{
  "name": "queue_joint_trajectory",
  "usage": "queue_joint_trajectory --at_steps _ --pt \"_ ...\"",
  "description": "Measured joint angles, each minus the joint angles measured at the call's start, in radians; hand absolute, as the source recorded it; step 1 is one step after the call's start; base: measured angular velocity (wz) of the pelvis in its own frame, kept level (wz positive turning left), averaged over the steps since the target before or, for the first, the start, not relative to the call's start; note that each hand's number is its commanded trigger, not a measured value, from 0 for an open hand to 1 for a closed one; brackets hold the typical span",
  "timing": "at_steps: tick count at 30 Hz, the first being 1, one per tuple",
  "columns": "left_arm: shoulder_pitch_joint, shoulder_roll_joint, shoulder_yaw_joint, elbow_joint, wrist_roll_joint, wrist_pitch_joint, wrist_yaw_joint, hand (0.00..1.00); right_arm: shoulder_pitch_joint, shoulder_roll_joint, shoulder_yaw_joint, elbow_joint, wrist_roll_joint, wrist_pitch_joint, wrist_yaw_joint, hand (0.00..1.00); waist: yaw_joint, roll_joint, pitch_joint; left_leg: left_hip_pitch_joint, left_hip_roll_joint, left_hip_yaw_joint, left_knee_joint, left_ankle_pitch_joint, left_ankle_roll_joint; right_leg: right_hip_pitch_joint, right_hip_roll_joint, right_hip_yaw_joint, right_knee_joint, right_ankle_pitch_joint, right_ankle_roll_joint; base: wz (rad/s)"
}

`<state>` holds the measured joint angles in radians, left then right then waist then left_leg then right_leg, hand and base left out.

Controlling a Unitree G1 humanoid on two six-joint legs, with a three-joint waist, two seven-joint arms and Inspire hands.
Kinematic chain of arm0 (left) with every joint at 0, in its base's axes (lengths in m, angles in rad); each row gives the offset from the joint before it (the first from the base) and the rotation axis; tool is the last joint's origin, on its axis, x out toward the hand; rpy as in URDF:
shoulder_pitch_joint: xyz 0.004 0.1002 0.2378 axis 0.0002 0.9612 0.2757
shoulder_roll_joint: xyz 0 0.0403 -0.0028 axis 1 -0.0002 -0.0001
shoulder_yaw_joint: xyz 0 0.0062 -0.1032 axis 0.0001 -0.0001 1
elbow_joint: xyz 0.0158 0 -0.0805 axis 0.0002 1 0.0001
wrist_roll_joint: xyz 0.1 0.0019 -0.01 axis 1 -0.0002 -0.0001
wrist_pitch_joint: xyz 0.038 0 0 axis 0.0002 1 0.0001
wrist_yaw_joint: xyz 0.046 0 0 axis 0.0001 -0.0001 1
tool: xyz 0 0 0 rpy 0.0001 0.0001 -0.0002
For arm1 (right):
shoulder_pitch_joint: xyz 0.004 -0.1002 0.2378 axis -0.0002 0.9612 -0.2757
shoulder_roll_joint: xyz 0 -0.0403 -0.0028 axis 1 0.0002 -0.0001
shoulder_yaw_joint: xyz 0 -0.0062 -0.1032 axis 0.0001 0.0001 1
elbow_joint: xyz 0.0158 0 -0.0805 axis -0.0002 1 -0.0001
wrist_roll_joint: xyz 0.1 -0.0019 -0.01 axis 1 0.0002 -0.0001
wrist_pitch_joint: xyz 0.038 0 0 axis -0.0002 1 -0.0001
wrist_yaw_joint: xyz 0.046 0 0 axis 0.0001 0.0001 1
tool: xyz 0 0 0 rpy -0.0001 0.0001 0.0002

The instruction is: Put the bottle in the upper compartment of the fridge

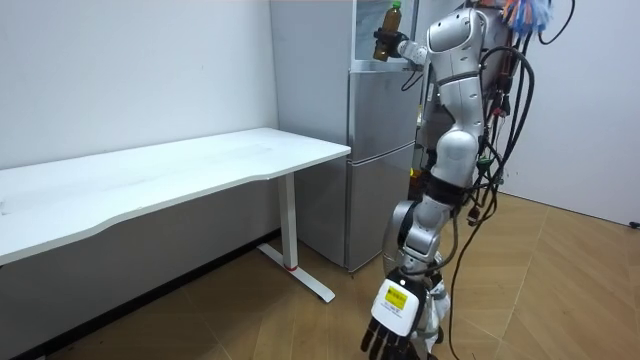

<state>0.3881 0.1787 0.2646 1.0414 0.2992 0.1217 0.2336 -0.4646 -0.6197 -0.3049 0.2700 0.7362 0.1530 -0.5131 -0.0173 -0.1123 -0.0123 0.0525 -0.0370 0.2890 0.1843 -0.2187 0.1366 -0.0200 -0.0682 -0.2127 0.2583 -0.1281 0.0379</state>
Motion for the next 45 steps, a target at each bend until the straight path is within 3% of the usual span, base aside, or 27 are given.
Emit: queue_joint_trajectory --at_steps 5,11,14,24,31,36,37,39,40,41,42,45 --pt "0.013 0.003 0.007 0.0 -0.001 0.001 -0.007 0.0 -0.028 -0.056 0.01 0.083 0.0 0.0 -0.008 1.0 0.017 -0.014 0.0053 -0.005 0.0 -0.005 0.005 0.0 0.0 0.0 -0.004 -0.026 0.0 0.0 -0.001 0.03" --pt "0.019 0.022 0.007 0.0 -0.003 0.002 -0.009 0.0 -0.028 -0.084 0.07 0.103 0.0 0.0 -0.043 1.0 0.031 -0.043 0.0047 -0.011 0.0 -0.008 0.006 0.0 -0.001 -0.005 -0.005 -0.036 0.005 -0.002 -0.003 0.01" --pt "0.019 0.039 0.007 -0.001 -0.002 0.003 -0.009 0.0 -0.029 -0.091 0.09 0.111 0.0 0.0 -0.058 1.0 0.044 -0.054 0.0002 -0.016 0.0 -0.016 0.011 0.0 -0.002 -0.005 -0.005 -0.038 0.002 -0.002 -0.003 0.07" --pt "0.028 0.06 0.007 -0.001 0.0 0.003 -0.009 0.0 -0.146 -0.093 0.159 0.142 0.001 0.0 -0.118 1.0 0.057 -0.051 0.0018 -0.02 0.004 -0.044 0.022 -0.002 -0.006 0.021 0.0 -0.065 -0.023 0.001 -0.005 0.09" --pt "0.028 0.078 0.008 0.001 0.009 0.008 -0.023 0.0 -0.156 -0.097 0.173 0.245 0.009 -0.006 -0.092 1.0 0.1 -0.044 0.0064 -0.018 0.005 -0.049 0.021 -0.003 -0.007 0.022 0.0 -0.068 -0.022 0.0 -0.005 0.01" --pt "0.029 0.078 0.007 0.0 0.009 0.01 -0.035 0.0 -0.187 -0.129 0.209 0.326 0.02 -0.012 -0.056 1.0 0.111 -0.044 0.0052 -0.018 0.005 -0.053 0.021 -0.003 -0.007 0.026 -0.003 -0.096 -0.022 0.0 -0.005 0.02" --pt "0.029 0.078 0.007 0.001 0.009 0.012 -0.047 0.0 -0.19 -0.133 0.21 0.341 0.021 -0.024 -0.042 0.95 0.115 -0.046 0.0042 -0.021 0.005 -0.053 0.021 -0.003 -0.007 0.026 -0.002 -0.094 -0.022 0.0 -0.005 0.0" --pt "0.029 0.079 0.006 0.001 0.008 0.02 -0.062 0.0 -0.198 -0.136 0.219 0.371 0.028 -0.027 -0.027 0.63 0.123 -0.05 0.0029 -0.023 0.005 -0.054 0.022 -0.003 -0.008 0.028 -0.001 -0.092 -0.025 0.0 -0.005 0.0" --pt "0.03 0.081 0.006 0.002 0.007 0.027 -0.071 0.0 -0.205 -0.14 0.236 0.395 0.033 -0.031 -0.02 0.31 0.126 -0.05 0.0031 -0.022 0.005 -0.055 0.022 -0.004 -0.008 0.035 0.001 -0.09 -0.039 0.001 -0.005 0.0" --pt "0.03 0.081 0.005 0.002 0.008 0.03 -0.071 0.0 -0.207 -0.143 0.244 0.405 0.038 -0.032 -0.017 0.1 0.128 -0.055 0.0011 -0.02 0.005 -0.055 0.022 -0.004 -0.009 0.038 0.001 -0.089 -0.042 0.001 -0.005 0.0" --pt "0.03 0.082 0.004 0.002 0.008 0.034 -0.071 0.0 -0.212 -0.143 0.248 0.43 0.041 -0.032 -0.006 0.0 0.129 -0.057 0.0014 -0.015 0.006 -0.055 0.021 -0.004 -0.01 0.043 0.002 -0.089 -0.042 0.001 -0.005 0.0" --pt "0.03 0.083 -0.006 0.005 0.008 0.038 -0.074 0.0 -0.215 -0.143 0.253 0.474 0.042 -0.034 0.016 0.0 0.133 -0.062 0.0027 -0.003 0.006 -0.059 0.022 -0.006 -0.012 0.057 0.006 -0.089 -0.055 0.002 -0.007 0.03"
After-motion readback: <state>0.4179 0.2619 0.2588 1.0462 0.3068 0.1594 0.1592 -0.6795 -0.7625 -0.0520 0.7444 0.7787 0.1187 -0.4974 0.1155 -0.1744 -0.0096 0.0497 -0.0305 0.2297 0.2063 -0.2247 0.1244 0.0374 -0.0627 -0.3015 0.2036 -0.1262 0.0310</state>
